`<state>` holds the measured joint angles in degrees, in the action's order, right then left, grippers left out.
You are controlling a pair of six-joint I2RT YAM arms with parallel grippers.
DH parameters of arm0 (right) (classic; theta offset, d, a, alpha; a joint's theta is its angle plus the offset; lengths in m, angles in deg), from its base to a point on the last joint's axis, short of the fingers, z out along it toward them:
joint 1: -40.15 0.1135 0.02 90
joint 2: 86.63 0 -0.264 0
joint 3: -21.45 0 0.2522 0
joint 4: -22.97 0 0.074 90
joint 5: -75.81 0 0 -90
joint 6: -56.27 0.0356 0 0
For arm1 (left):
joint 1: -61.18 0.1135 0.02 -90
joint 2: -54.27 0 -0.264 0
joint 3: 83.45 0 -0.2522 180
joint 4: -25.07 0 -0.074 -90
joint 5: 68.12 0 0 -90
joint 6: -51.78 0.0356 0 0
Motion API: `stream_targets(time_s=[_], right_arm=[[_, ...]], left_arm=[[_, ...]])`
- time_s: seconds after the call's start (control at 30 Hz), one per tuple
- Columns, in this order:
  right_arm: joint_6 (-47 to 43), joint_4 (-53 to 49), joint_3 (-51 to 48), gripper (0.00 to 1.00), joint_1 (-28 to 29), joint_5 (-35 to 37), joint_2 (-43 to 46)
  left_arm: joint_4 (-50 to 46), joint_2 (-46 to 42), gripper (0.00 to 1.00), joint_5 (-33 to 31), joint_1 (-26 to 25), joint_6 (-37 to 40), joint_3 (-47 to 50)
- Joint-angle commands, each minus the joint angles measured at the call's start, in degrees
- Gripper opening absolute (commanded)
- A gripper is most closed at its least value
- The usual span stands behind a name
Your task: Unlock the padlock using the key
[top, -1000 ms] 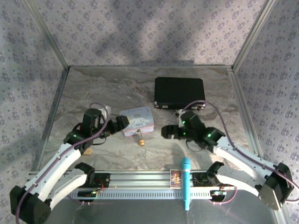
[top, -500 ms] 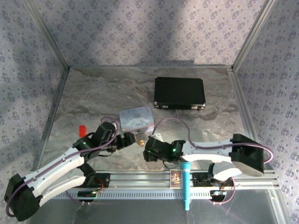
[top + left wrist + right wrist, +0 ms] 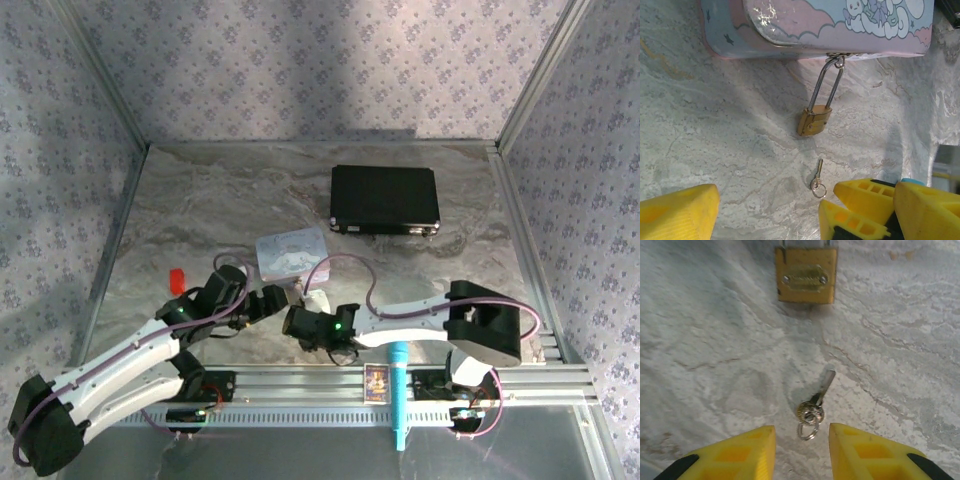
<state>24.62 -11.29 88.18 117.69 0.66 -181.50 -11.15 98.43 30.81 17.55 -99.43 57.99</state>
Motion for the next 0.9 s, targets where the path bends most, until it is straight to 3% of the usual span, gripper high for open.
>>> stream_targets(time_s=[0.0,0.4,0.5,0.57,0.7,0.87], right_arm=[[2.1,-4.4,2.1,0.34,0.7,2.6,-2.2],[1.1,1.0,1.4,0.22,0.5,0.7,-6.1],[-1.3,4.9,-0.4,0.06,-0.6,-2.5,-5.7],[-3.2,5.6,-1.3,0.04,-1.1,-3.4,-4.8],[-7.5,7.3,-4.8,0.00,-2.4,-5.9,-0.9],[-14.0,10.3,-10.6,0.00,-4.9,-9.4,6.9]], left_arm=[[0.4,-1.4,0.89,-1.0,-0.6,-0.8,0.2],[0.8,-3.4,0.88,-2.0,-0.5,-2.1,2.3],[1.3,-4.1,0.88,-2.0,-0.6,-2.8,3.1],[2.2,-4.5,0.87,-2.0,-0.7,-3.6,3.9],[8.4,-4.6,0.81,-1.2,-1.0,-7.8,7.0],[22.8,-3.3,0.73,-2.3,-4.5,-17.1,12.3]])
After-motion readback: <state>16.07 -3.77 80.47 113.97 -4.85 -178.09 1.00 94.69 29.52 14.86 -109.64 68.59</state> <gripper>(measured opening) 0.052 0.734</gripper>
